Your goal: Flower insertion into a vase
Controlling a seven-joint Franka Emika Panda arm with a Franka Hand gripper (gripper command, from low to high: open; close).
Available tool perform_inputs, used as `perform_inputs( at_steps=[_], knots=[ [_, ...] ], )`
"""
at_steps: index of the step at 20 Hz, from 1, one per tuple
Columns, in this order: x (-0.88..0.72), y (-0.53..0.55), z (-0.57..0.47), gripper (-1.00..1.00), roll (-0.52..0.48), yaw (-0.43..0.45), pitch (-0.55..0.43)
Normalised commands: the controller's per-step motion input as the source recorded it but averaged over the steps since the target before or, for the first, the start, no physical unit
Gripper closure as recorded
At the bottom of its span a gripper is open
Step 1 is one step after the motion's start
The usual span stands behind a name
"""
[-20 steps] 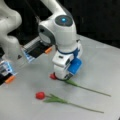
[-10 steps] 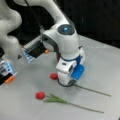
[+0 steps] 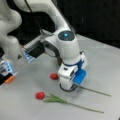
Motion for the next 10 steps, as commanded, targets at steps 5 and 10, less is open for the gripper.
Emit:
perform_inputs(
  at_steps=[5,10],
  knots=[
    [0.17,0.02,-0.01,-1.0,0.065,-0.159,0.024],
    [0.14,-0.03,-0.01,1.0,0.049,-0.146,0.025]
  ],
)
